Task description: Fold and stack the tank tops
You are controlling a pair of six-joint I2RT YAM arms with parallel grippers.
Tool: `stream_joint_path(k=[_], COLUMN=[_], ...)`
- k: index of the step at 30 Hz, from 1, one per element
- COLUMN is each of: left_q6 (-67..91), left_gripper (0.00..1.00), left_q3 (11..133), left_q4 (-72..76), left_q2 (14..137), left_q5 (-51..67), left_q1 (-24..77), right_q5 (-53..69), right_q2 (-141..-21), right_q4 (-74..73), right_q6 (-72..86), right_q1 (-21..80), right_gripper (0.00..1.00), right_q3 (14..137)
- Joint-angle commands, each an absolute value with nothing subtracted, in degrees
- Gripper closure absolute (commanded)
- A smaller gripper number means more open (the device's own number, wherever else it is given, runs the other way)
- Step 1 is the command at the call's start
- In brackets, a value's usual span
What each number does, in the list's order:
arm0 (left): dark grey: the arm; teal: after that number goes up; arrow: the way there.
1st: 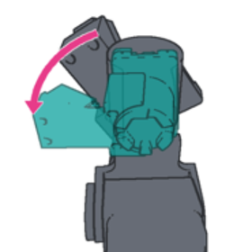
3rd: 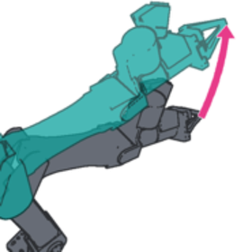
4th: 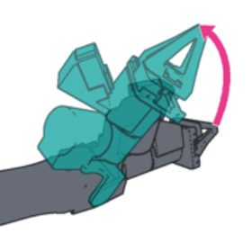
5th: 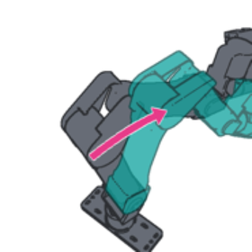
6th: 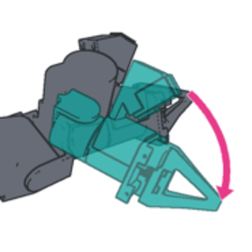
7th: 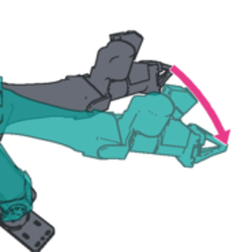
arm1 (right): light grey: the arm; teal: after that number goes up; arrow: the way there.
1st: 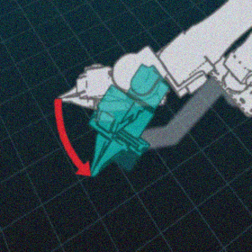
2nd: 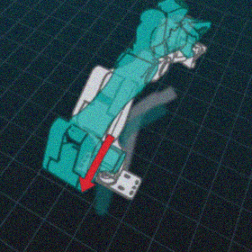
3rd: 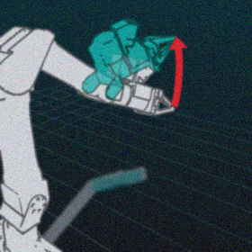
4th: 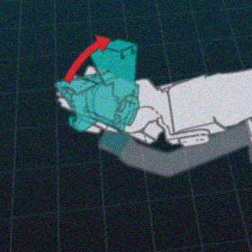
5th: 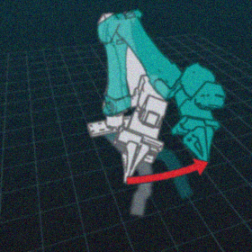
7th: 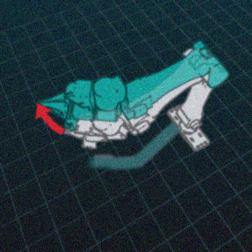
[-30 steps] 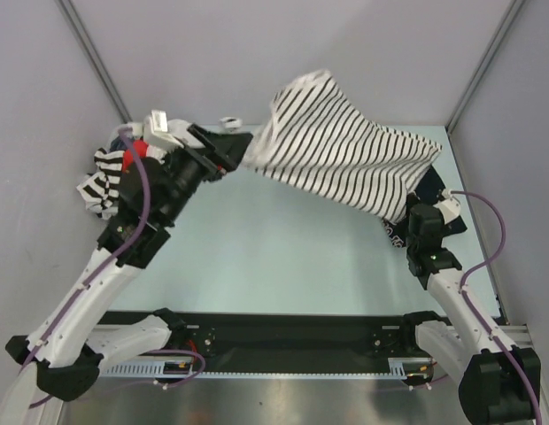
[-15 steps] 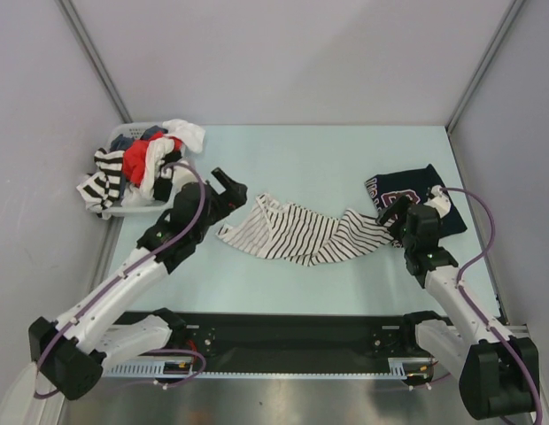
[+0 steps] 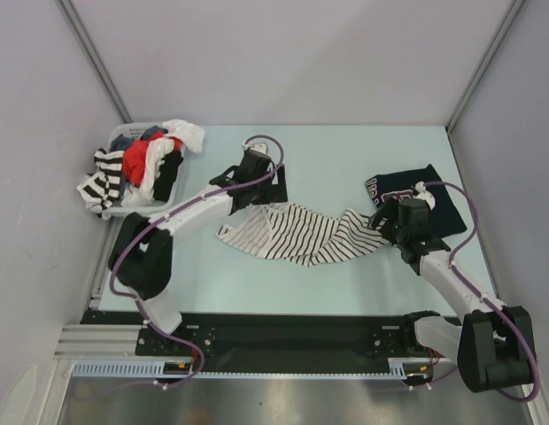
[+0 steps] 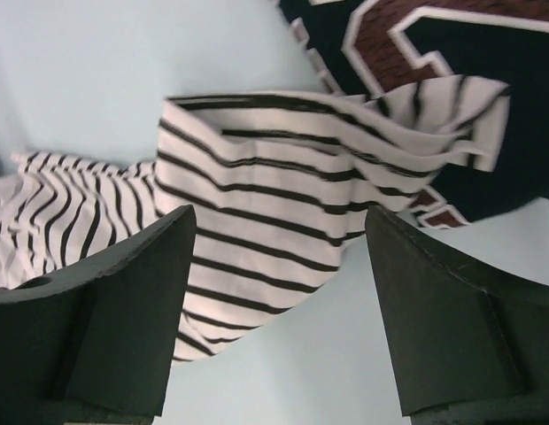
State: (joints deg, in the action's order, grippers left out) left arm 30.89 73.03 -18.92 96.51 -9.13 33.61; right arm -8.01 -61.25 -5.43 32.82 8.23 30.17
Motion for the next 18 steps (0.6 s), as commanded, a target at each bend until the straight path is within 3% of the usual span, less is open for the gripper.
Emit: stream_joint_path(k=[1, 3, 5, 6, 9, 10, 12, 15, 16, 18], left_q6=[27.7, 27.1, 26.6, 26.0, 25.8, 25.8, 26.8, 27.0, 27.2, 27.9], left_gripper=[0.0, 0.02, 0.1, 0.23, 0.39, 0.53, 0.62, 0.87, 1.0, 1.0], left_q3=[76.9, 79.1, 81.3, 81.7, 84.0, 84.5, 84.8, 82.2, 81.2, 77.4], left_q4=[-20.3, -20.7, -21.4, -21.4, -22.8, -24.1, -24.4, -22.6, -21.6, -20.0], left_q2=[101.0, 105.5, 109.1, 110.1, 113.8, 114.5, 115.1, 114.3, 113.0, 110.9], left_q5=[-5.7, -5.0, -4.1, -3.9, -3.3, -4.2, -5.2, -3.2, -2.5, -1.2], left_q1=[33.5, 33.5, 33.5, 33.5, 33.3, 33.2, 32.4, 29.1, 27.6, 22.9], right_q5=[-0.7, -1.4, -1.6, -1.5, -1.7, -1.7, -1.7, -0.5, -0.5, 1.9], right_q2=[-64.2, -65.6, -66.5, -66.6, -66.6, -66.5, -66.2, -66.2, -66.1, -65.7], right_q4=[-3.3, -3.4, -2.7, -2.3, -1.7, -1.3, -1.0, -0.6, 2.1, 3.0], right_q6=[29.4, 29.2, 29.0, 29.0, 29.0, 28.8, 28.8, 28.6, 28.4, 28.1], right_q1=[10.2, 11.4, 11.6, 11.7, 11.7, 11.8, 11.8, 11.8, 11.9, 12.1], right_gripper=[0.17, 0.16, 0.16, 0.16, 0.16, 0.16, 0.16, 0.17, 0.17, 0.18], right_q3=[34.1, 34.6, 34.3, 34.2, 33.6, 33.3, 32.9, 32.1, 31.6, 30.9])
